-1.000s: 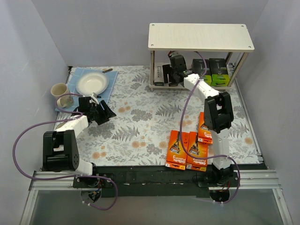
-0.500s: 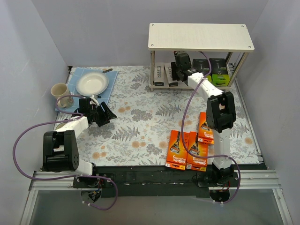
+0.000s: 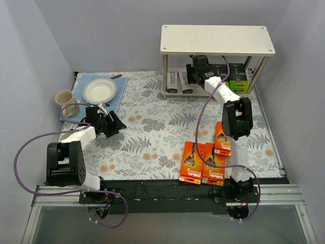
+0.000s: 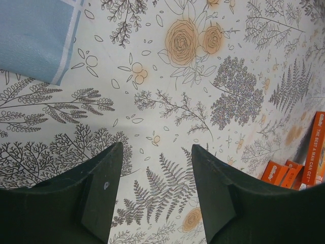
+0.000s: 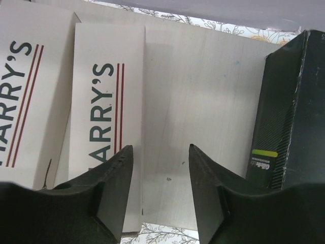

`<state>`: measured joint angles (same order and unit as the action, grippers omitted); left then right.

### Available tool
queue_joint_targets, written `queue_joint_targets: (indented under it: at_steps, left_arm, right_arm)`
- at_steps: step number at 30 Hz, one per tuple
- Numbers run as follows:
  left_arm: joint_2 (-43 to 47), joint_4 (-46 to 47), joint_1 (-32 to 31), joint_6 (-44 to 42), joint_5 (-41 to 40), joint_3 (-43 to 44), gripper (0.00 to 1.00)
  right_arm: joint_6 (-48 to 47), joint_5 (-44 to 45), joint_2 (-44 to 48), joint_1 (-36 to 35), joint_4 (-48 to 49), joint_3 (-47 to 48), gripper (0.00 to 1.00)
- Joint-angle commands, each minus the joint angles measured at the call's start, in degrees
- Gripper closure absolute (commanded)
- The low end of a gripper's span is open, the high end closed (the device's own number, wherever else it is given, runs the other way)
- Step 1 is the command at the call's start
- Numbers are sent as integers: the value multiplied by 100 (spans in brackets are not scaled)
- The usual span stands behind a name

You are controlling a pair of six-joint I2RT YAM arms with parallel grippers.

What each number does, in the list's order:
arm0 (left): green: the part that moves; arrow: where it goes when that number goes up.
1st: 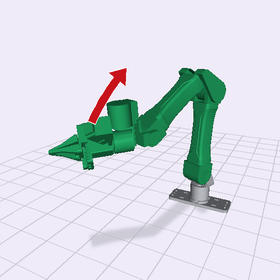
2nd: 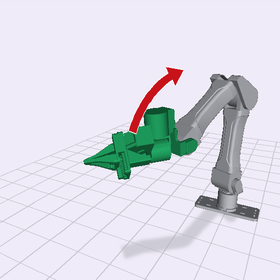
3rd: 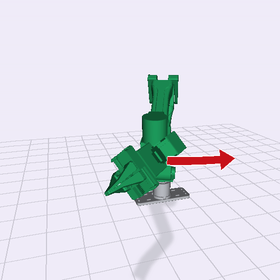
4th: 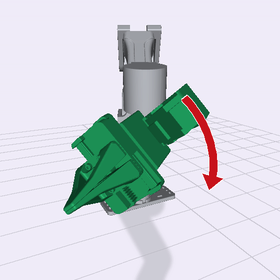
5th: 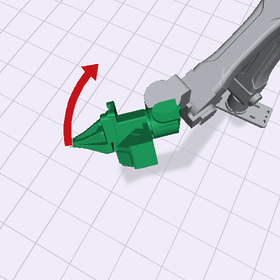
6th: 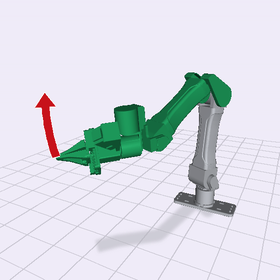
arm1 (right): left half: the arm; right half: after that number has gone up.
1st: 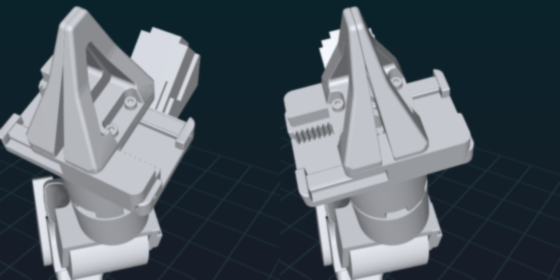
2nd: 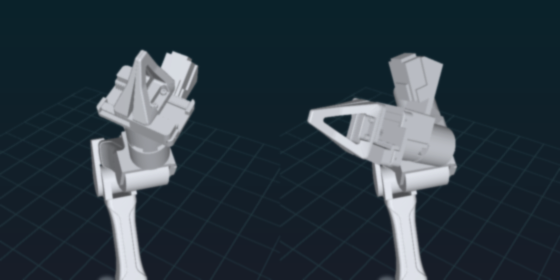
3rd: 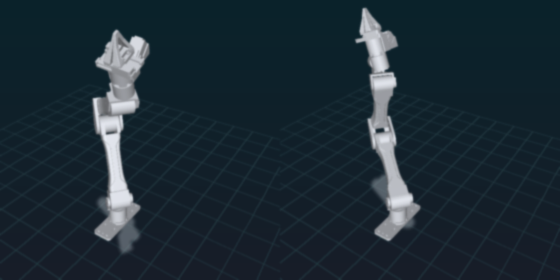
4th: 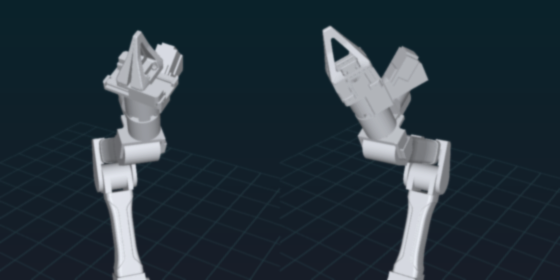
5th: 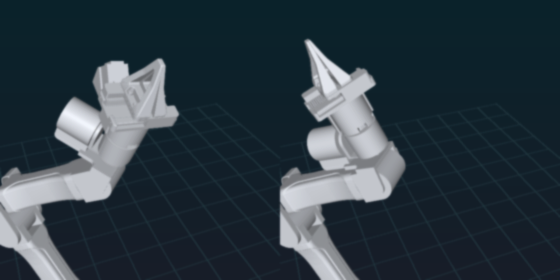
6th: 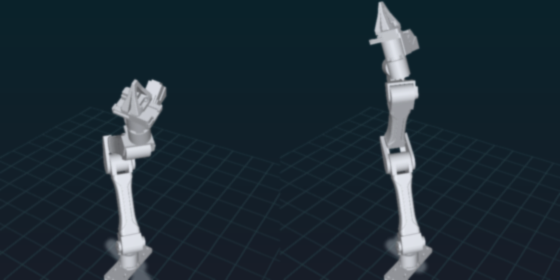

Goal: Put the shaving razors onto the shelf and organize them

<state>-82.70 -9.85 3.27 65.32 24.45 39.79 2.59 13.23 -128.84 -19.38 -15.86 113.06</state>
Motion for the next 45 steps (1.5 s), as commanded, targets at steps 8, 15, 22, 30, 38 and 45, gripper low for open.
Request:
queue_joint_targets:
  at_steps: [8, 15, 22, 30, 38, 45]
  left_arm:
    - [-106, 106, 16, -151, 78, 29, 44]
    - [-150, 115, 16, -169, 78, 2, 44]
    - [-168, 176, 16, -142, 104, 11, 44]
    - [-177, 185, 7, -151, 95, 20, 44]
    - [-186, 220, 16, -134, 104, 2, 44]
    - [-115, 404, -1, -98, 437, 116, 42]
  right_arm:
    - [-189, 39, -309, 285, 461, 542, 55]
    - [-241, -259, -529, 276, 470, 595, 60]
    - [-75, -602, -414, 83, 356, 375, 60]
    - [4, -691, -467, 4, 311, 366, 60]
    - [-65, -411, -441, -13, 303, 358, 60]
    - [-241, -207, 656, -5, 250, -720, 47]
